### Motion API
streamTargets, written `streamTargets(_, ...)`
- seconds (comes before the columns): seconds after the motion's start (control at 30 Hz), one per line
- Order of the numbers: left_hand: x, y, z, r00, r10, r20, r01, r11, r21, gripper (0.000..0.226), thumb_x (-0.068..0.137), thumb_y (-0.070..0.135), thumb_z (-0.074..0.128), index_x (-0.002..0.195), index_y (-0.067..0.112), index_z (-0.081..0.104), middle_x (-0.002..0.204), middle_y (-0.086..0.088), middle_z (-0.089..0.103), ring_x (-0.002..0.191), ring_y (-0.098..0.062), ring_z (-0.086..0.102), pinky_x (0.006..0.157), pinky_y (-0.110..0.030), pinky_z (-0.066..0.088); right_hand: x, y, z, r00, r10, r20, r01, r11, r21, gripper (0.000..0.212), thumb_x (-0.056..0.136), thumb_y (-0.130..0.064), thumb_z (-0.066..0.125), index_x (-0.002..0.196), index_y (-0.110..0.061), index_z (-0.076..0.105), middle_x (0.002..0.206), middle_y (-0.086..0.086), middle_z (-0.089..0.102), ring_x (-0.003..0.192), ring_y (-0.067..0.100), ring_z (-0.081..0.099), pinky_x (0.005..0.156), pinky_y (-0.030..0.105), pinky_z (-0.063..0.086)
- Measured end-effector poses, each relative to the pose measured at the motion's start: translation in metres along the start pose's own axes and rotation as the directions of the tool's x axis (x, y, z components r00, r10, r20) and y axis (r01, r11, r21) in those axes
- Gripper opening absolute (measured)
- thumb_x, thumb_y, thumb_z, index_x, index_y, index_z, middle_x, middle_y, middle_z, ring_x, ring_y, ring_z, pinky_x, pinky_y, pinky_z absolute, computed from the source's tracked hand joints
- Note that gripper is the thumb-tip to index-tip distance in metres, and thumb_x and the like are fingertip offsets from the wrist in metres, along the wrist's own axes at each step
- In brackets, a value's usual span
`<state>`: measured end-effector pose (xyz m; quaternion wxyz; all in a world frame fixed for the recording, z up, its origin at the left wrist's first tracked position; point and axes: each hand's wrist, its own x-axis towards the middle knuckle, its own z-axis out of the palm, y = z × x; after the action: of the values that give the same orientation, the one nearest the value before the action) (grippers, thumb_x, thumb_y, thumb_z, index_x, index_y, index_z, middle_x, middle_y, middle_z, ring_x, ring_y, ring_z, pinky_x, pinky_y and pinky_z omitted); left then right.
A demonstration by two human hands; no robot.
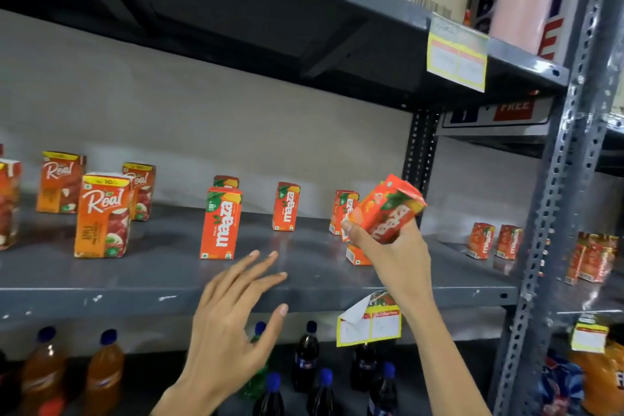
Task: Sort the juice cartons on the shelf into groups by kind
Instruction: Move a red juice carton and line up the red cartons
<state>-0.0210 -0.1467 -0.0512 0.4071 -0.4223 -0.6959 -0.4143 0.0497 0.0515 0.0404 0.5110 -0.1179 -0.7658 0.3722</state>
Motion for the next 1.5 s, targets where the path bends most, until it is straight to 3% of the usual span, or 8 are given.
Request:
streamTargets(0.17, -0.004, -0.006, -0.011, 1.000, -0.012, 0.018, 0.011, 0.999, 0.050, 0.034, 0.083, 0.042, 0.051, 0.112, 0.027, 0.061, 0.132, 0.011, 0.051, 0.130, -0.006, 0.036, 0.111, -0.018, 0.016, 0.011, -0.013, 0.036, 0.989, -0.005, 0.150, 0.031, 0.984, -0.175, 0.053, 0.056, -0.066, 0.069, 0.089, -0.027, 0.056, 0.077, -0.012, 0.066, 0.074, 0.009, 0.062, 0.063, 0.026, 0.041)
streamTargets(0.4, -0.007, -0.019, -0.021, 0.999, -0.009, 0.053, 0.001, 0.988, 0.152, 0.036, 0.083, 0.040, 0.051, 0.112, 0.024, 0.064, 0.130, 0.006, 0.055, 0.127, -0.007, 0.038, 0.108, -0.026, 0.023, 0.021, -0.008, 0.072, 0.966, -0.018, 0.257, 0.085, 0.964, -0.251, 0.069, 0.052, -0.072, 0.066, 0.098, -0.023, 0.055, 0.090, -0.005, 0.070, 0.080, 0.016, 0.066, 0.070, 0.031, 0.050)
streamTargets(0.9, -0.014, -0.038, -0.019, 0.988, 0.084, 0.133, -0.113, 0.967, 0.227, 0.038, 0.080, 0.039, 0.056, 0.116, 0.025, 0.063, 0.127, 0.007, 0.058, 0.126, -0.006, 0.040, 0.109, -0.026, 0.024, 0.033, 0.015, 0.104, 0.864, 0.055, 0.501, 0.087, 0.963, -0.256, 0.077, 0.053, -0.069, 0.070, 0.110, -0.021, 0.053, 0.104, -0.001, 0.067, 0.089, 0.016, 0.063, 0.077, 0.028, 0.048)
streamTargets(1.07, -0.011, -0.030, -0.019, 0.995, 0.059, 0.085, -0.078, 0.966, 0.247, 0.035, 0.081, 0.038, 0.052, 0.109, 0.023, 0.067, 0.119, 0.006, 0.065, 0.117, -0.008, 0.052, 0.107, -0.025, 0.026, 0.028, 0.015, 0.104, 0.848, 0.050, 0.528, 0.069, 0.976, -0.204, 0.081, 0.059, -0.062, 0.072, 0.121, -0.018, 0.045, 0.116, 0.001, 0.063, 0.100, 0.017, 0.062, 0.087, 0.033, 0.051)
streamTargets(1.17, 0.005, -0.014, -0.018, 0.995, -0.089, 0.037, 0.080, 0.978, 0.195, 0.035, 0.086, 0.042, 0.046, 0.110, 0.025, 0.065, 0.115, 0.007, 0.067, 0.103, -0.009, 0.062, 0.095, -0.023, 0.038, 0.024, 0.018, 0.095, 0.841, 0.074, 0.536, 0.004, 0.990, -0.143, 0.083, 0.061, -0.056, 0.074, 0.123, -0.014, 0.039, 0.118, 0.003, 0.061, 0.101, 0.016, 0.060, 0.086, 0.030, 0.047)
streamTargets(1.23, 0.026, -0.006, -0.015, 0.971, -0.236, 0.042, 0.229, 0.965, 0.125, 0.035, 0.088, 0.043, 0.046, 0.120, 0.031, 0.055, 0.118, 0.011, 0.064, 0.092, -0.008, 0.063, 0.082, -0.024, 0.044, 0.022, 0.024, 0.087, 0.846, 0.110, 0.522, -0.068, 0.993, -0.098, 0.085, 0.062, -0.056, 0.073, 0.126, -0.013, 0.036, 0.117, 0.007, 0.061, 0.102, 0.019, 0.060, 0.089, 0.033, 0.047)
streamTargets(1.33, 0.065, -0.005, 0.005, 0.853, -0.428, 0.297, 0.444, 0.896, 0.017, 0.051, 0.090, 0.036, 0.051, 0.137, 0.028, 0.033, 0.138, 0.006, 0.048, 0.122, -0.013, 0.048, 0.098, -0.034, 0.040, 0.019, 0.030, 0.076, 0.839, 0.139, 0.526, -0.148, 0.989, -0.025, 0.075, 0.069, -0.048, 0.072, 0.127, -0.014, 0.038, 0.109, 0.008, 0.061, 0.095, 0.015, 0.060, 0.078, 0.025, 0.049)
streamTargets(1.5, 0.103, -0.017, 0.034, 0.640, -0.492, 0.590, 0.603, 0.798, 0.012, 0.072, 0.088, 0.028, 0.059, 0.144, 0.014, 0.014, 0.145, -0.009, 0.038, 0.129, -0.025, 0.040, 0.104, -0.036, 0.032, 0.018, 0.029, 0.073, 0.816, 0.094, 0.571, -0.138, 0.990, 0.035, 0.039, 0.086, -0.026, 0.061, 0.121, -0.014, 0.050, 0.117, 0.012, 0.063, 0.099, 0.016, 0.060, 0.079, 0.021, 0.046)
